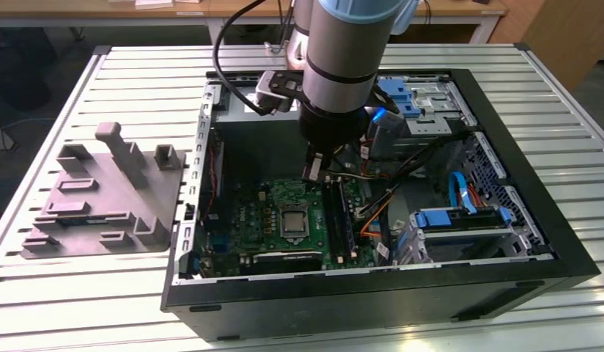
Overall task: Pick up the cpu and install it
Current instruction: 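Install the first cpu locking lever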
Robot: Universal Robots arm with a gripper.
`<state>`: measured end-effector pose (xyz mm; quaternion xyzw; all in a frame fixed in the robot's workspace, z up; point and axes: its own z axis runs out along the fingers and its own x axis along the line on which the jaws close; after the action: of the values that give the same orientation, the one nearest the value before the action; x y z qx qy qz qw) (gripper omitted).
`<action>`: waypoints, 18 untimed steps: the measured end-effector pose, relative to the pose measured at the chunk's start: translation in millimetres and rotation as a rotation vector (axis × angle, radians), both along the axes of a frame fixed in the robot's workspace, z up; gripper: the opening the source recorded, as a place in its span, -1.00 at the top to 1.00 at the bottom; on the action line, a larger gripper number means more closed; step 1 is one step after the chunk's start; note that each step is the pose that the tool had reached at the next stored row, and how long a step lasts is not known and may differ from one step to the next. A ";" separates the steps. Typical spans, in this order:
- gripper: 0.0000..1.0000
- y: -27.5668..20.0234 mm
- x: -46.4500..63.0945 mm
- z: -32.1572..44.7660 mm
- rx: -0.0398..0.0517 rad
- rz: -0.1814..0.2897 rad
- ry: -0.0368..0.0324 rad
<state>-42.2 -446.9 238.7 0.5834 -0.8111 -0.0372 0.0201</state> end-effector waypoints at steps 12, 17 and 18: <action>0.79 -0.4 -0.1 0.0 0.0000 0.008 -0.0002; 0.79 -1.5 -0.1 -0.1 -0.0002 0.060 -0.0001; 0.79 -2.3 -0.1 0.0 -0.0008 0.061 0.0000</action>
<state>-42.4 -449.2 238.6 0.6079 -0.7929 -0.0362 0.0215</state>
